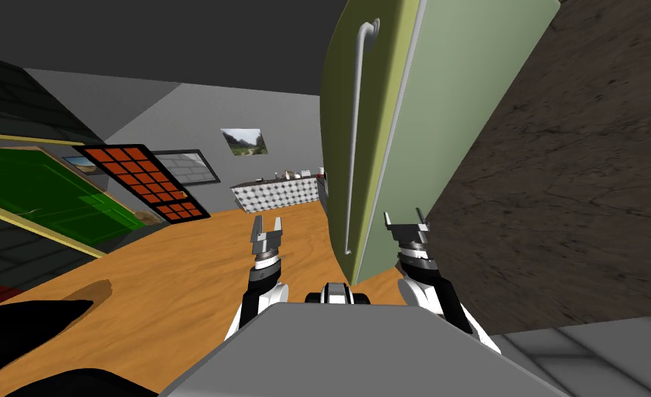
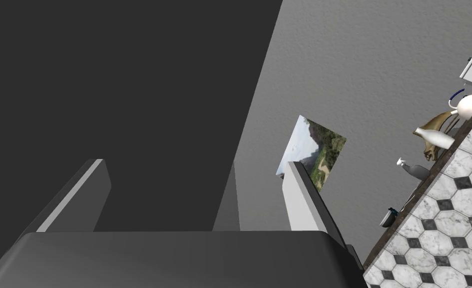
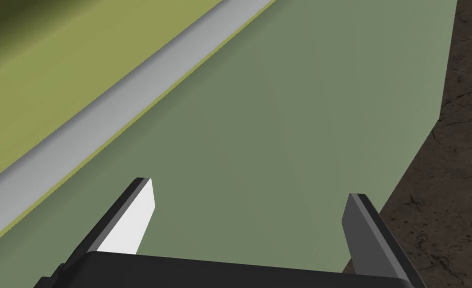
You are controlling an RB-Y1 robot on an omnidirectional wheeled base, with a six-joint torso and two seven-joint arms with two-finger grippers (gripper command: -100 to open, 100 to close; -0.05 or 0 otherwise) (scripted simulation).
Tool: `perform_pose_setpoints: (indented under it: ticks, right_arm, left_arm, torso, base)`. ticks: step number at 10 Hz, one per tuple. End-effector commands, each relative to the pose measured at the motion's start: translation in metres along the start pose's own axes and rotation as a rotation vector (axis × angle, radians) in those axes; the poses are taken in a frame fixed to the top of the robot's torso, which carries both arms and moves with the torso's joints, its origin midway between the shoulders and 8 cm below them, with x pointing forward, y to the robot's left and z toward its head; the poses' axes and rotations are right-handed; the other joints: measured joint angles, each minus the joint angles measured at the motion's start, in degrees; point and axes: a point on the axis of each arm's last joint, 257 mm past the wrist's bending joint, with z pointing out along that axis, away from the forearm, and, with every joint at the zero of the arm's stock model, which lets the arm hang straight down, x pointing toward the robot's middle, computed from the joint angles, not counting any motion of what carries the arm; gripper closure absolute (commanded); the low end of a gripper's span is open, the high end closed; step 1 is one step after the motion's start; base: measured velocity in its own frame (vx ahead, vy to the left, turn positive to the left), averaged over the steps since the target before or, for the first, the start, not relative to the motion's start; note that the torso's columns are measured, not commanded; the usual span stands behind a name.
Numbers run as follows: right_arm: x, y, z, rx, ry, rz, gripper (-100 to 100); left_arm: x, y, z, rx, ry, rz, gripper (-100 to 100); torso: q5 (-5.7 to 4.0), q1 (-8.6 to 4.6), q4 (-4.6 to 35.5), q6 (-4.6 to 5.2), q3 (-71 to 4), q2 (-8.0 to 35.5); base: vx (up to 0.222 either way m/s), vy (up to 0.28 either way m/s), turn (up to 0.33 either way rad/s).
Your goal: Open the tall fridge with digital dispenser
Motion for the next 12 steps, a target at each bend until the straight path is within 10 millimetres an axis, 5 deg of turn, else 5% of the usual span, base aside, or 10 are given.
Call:
perform_pose_setpoints:
  ticks: [1,12]
  right_arm:
    - [-0.007,-0.002,0.001,-0.007,-0.016,0.102,-100]
    - [-0.042,-0.014,0.002,-0.049,-0.098,0.517,-100]
  left_arm:
    - [0.0,0.0,0.0,0.0,0.0,0.0,0]
    - [0.0,0.0,0.0,0.0,0.0,0.0,0]
  torso:
    - [-0.01,-0.01,0.0,-0.02,0.0,0.0]
    - [0.0,0.02,0.0,-0.03,0.0,0.0]
  base:
    - [-0.029,0.0,0.102]
    - [-0.027,0.003,0.111]
